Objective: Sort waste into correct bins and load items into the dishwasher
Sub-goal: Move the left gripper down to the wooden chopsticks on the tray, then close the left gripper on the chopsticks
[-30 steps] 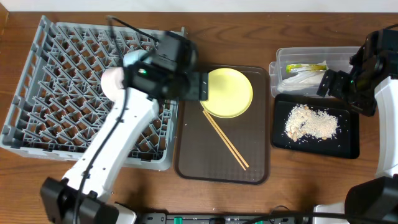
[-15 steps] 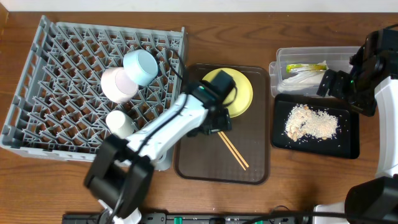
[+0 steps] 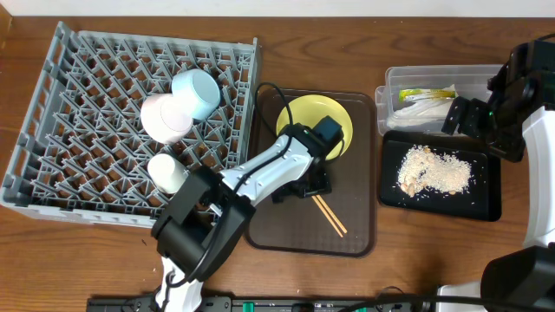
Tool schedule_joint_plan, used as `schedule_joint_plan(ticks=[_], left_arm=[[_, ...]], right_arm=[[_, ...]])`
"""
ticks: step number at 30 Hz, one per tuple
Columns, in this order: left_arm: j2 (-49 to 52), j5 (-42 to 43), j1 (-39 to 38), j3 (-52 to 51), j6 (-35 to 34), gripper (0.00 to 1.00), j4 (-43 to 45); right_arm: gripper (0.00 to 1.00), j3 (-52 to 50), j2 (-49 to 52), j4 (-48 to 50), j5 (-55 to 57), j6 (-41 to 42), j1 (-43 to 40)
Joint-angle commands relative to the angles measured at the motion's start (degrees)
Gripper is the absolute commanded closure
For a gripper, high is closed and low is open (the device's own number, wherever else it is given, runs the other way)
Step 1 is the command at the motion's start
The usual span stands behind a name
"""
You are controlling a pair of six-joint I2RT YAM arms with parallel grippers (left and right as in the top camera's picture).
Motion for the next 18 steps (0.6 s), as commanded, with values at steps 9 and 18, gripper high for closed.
schedule_joint_plan(ticks=[9, 18], left_arm=[[0.42, -0.72, -0.02, -3.48, -2.21, 0.15, 0.00], [0.42, -0.76, 0.02, -4.98, -2.14, 0.15, 1.55]], right_arm=[[0.01, 0.52, -1.01, -0.02, -0.24, 0.44, 0.22], [0.01, 0.52, -1.01, -0.02, -0.22, 0.46, 0.22]])
